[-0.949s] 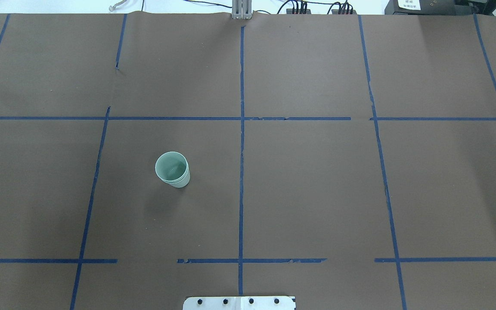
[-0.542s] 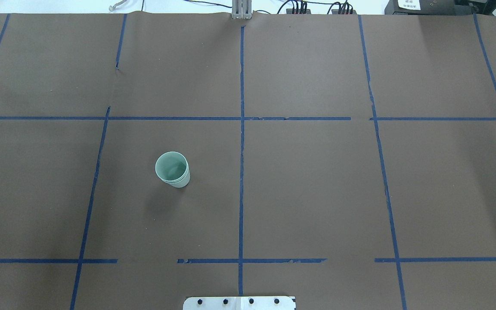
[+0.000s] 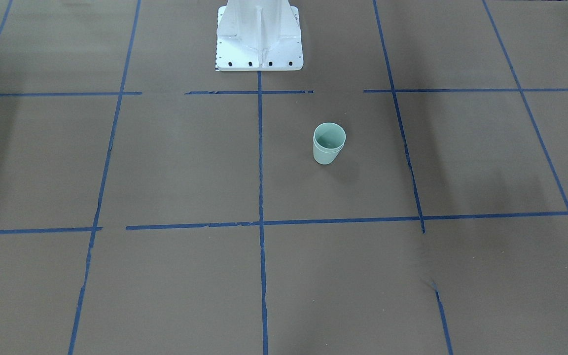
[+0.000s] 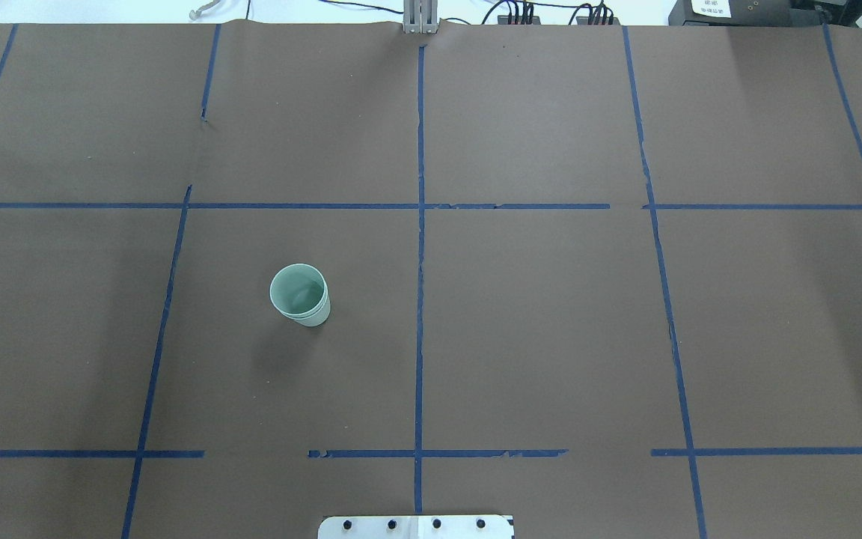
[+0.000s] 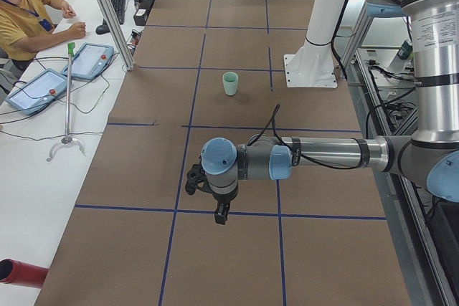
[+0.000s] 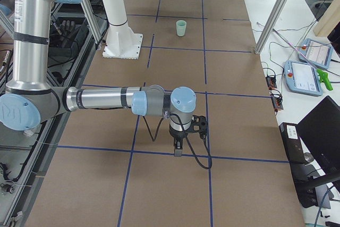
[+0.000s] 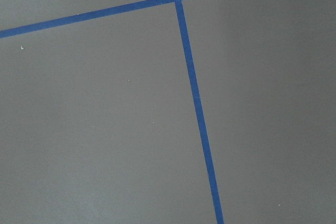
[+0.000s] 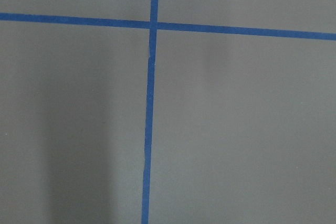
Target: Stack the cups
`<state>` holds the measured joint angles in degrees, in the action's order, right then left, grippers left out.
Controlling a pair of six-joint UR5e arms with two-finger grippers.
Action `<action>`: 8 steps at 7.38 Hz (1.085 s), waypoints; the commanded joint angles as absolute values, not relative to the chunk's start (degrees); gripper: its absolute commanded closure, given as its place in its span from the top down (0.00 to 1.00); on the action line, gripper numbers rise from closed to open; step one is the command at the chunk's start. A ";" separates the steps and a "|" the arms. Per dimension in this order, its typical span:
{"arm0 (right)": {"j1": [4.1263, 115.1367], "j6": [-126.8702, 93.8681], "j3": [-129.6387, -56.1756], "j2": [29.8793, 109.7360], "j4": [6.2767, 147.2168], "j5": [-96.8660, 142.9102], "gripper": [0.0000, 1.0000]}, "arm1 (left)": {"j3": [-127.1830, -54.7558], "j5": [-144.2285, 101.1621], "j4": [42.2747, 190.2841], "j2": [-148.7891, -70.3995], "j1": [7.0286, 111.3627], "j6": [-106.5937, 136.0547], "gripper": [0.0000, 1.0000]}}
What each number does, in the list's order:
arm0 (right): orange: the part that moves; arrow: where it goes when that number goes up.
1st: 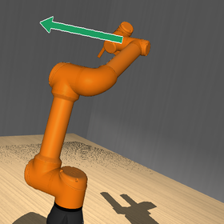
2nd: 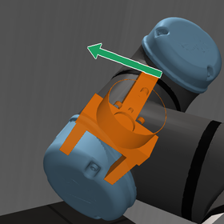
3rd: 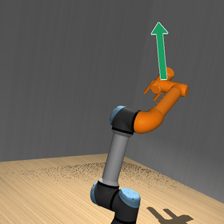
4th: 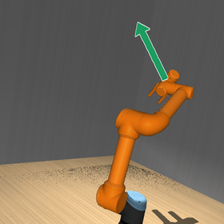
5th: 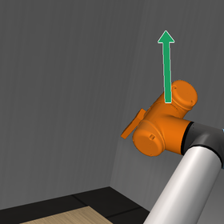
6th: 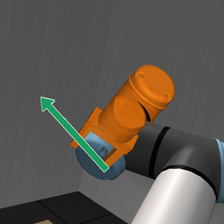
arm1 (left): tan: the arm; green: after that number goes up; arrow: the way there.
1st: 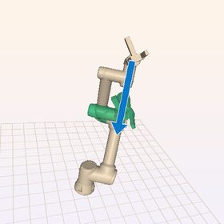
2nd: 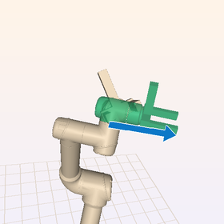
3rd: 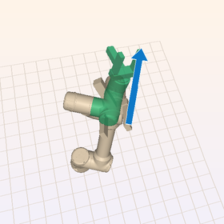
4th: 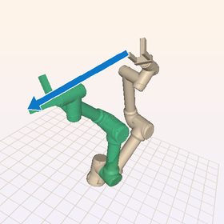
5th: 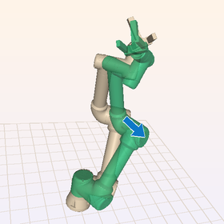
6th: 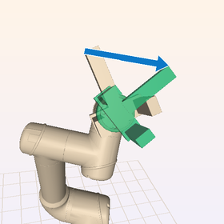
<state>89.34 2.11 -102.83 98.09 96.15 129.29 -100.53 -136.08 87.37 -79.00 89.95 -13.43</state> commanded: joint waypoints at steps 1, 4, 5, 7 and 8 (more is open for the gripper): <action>89.38 2.11 -102.83 98.09 96.15 129.29 1.00 | -98.97 -136.49 87.63 -78.93 90.09 -13.53 1.00; 89.38 2.11 -102.83 98.09 96.15 129.29 1.00 | -99.58 -136.23 87.54 -78.66 90.09 -13.45 1.00; 89.30 2.11 -102.83 98.09 96.15 129.29 1.00 | -99.58 -136.23 87.54 -78.66 90.09 -13.45 1.00; 89.38 2.11 -102.83 98.09 96.15 129.29 1.00 | -99.58 -136.32 87.54 -78.66 90.09 -13.45 1.00; 89.38 2.11 -102.83 98.09 96.15 129.29 1.00 | -99.58 -136.32 87.54 -78.66 90.09 -13.45 1.00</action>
